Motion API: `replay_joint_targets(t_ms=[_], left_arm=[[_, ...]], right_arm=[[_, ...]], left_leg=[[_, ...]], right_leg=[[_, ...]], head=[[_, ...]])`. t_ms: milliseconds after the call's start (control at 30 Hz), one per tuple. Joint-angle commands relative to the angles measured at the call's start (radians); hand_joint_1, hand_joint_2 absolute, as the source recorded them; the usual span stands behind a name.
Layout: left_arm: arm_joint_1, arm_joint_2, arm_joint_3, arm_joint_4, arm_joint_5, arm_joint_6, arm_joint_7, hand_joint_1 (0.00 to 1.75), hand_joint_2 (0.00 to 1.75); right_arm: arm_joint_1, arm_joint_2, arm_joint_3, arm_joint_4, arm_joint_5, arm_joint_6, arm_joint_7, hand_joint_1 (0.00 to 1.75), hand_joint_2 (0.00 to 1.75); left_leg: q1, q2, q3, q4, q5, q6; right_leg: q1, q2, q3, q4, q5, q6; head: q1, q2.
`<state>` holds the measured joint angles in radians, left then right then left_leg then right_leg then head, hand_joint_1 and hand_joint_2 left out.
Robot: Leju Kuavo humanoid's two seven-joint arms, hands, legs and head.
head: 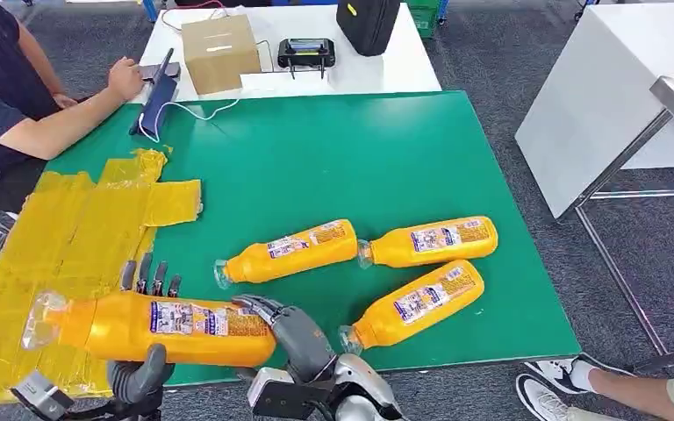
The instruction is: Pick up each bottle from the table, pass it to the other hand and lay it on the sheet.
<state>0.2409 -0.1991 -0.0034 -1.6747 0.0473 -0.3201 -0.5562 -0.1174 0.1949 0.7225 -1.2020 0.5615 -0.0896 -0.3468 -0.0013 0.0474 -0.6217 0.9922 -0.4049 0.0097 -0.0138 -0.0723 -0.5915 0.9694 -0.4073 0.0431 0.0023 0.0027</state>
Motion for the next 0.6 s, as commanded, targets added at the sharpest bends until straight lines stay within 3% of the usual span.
replay_joint_targets(t_ms=[33,200,233,267,600], left_arm=[[-0.010,0.047,-0.064,0.012,-0.109,0.008,-0.056,0.00,1.75],[-0.011,0.064,-0.089,0.015,-0.196,0.035,-0.072,0.00,1.75],[-0.011,0.069,-0.094,0.018,-0.215,0.041,-0.074,0.19,1.75],[-0.011,0.073,-0.100,0.021,-0.248,0.062,-0.087,1.75,1.75],[-0.012,0.086,-0.095,0.027,-0.281,0.068,-0.102,1.75,1.75]], right_arm=[[-0.049,-0.021,0.059,0.090,-0.009,0.011,0.005,1.75,1.75],[-0.052,-0.014,0.063,0.096,-0.009,0.016,0.002,1.75,1.75],[-0.055,-0.013,0.066,0.098,-0.009,0.019,0.002,1.75,1.75],[-0.059,-0.011,0.068,0.099,-0.009,0.022,0.002,1.75,1.75],[-0.075,-0.008,0.059,0.103,-0.009,0.028,0.007,1.75,1.75]], left_leg=[[0.001,-0.003,0.006,-0.001,-0.002,-0.001],[0.001,-0.002,0.004,-0.001,-0.001,-0.001],[0.002,-0.003,0.005,-0.001,-0.002,-0.001],[0.001,-0.002,0.003,-0.001,-0.001,-0.001],[0.001,-0.002,0.003,-0.001,-0.001,-0.001]], right_leg=[[0.000,0.006,0.006,-0.001,-0.002,-0.002],[0.000,0.005,0.004,-0.001,-0.001,-0.001],[0.000,0.006,0.005,-0.001,-0.002,-0.002],[0.000,0.004,0.004,-0.001,-0.001,-0.001],[0.000,0.005,0.003,-0.001,-0.001,-0.001]], head=[[0.000,0.000],[0.000,0.000],[0.000,0.000],[0.000,0.000],[0.000,0.000]])
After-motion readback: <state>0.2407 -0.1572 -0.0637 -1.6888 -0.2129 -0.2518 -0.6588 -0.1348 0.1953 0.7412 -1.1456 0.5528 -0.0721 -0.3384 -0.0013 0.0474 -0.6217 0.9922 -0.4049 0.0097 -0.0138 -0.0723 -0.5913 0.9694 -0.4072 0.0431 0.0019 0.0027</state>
